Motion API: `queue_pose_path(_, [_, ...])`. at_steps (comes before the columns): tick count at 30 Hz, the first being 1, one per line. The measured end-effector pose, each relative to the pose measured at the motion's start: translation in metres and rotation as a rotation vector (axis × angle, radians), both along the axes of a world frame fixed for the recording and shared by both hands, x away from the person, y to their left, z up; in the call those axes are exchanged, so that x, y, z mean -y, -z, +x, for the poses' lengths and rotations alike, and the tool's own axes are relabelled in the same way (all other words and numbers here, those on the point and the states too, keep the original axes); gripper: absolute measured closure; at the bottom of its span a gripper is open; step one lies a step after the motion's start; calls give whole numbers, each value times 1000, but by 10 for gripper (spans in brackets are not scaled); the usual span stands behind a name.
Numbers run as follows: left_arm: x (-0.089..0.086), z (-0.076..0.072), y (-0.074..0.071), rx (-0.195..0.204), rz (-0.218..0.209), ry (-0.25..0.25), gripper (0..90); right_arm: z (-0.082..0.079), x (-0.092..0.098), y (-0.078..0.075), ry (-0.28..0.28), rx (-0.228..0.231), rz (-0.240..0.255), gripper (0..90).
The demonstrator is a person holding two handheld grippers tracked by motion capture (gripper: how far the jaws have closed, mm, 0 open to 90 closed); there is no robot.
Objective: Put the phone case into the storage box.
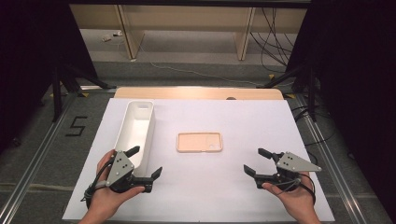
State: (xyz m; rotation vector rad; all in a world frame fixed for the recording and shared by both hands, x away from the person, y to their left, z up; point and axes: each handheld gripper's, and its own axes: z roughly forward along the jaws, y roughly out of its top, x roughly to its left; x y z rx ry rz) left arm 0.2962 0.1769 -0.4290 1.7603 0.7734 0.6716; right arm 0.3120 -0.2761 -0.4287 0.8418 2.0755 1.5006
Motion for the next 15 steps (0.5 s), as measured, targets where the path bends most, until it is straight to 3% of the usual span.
queue_pose_path(10, [4, 0, -3, 11, -3, 14, 69, 0, 1, -1, 5, 4, -1, 211])
queue_pose_path(15, [12, 1, -8, 23, 20, 26, 255, 1, 1, -1, 14, 8, -1, 211])
